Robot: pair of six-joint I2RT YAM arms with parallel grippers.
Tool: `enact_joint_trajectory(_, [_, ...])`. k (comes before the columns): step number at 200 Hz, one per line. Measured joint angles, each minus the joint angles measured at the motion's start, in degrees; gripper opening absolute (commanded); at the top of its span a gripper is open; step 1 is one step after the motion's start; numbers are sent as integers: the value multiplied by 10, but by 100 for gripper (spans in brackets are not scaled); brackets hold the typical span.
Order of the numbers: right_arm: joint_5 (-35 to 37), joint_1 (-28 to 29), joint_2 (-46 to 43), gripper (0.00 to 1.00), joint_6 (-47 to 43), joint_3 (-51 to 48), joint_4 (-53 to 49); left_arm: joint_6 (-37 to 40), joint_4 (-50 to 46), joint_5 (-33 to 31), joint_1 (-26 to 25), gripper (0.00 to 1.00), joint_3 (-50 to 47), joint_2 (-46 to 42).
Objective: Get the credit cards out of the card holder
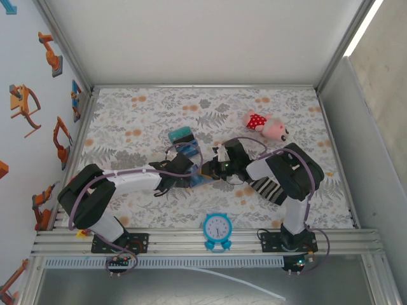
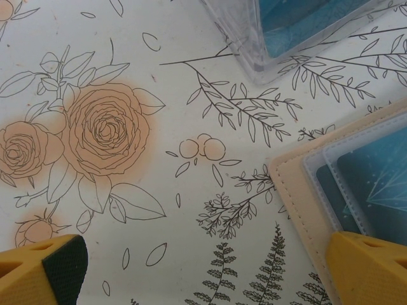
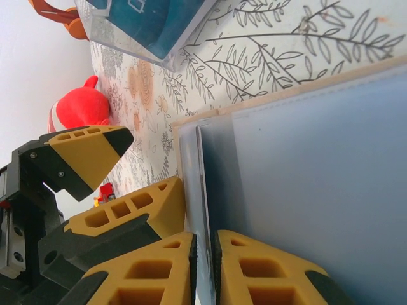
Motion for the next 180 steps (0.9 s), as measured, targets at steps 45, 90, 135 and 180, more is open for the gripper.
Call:
enact_joint_trajectory(45, [-3,-5,-3,12,6,-2,5,0,-1,-3,-2,97,0,0])
enact_joint_trajectory(90, [-5,-9,-6,6,6,-5,8,0,-2,-4,-3,97,0,0])
enact_joint_trajectory(135, [-5,-19,-19,0,5,-14,10,0,-2,-4,-3,97,0,0])
enact_joint_trajectory(180, [11,-25,-29,0,-30,-13,-32,0,-2,-4,-3,97,0,0])
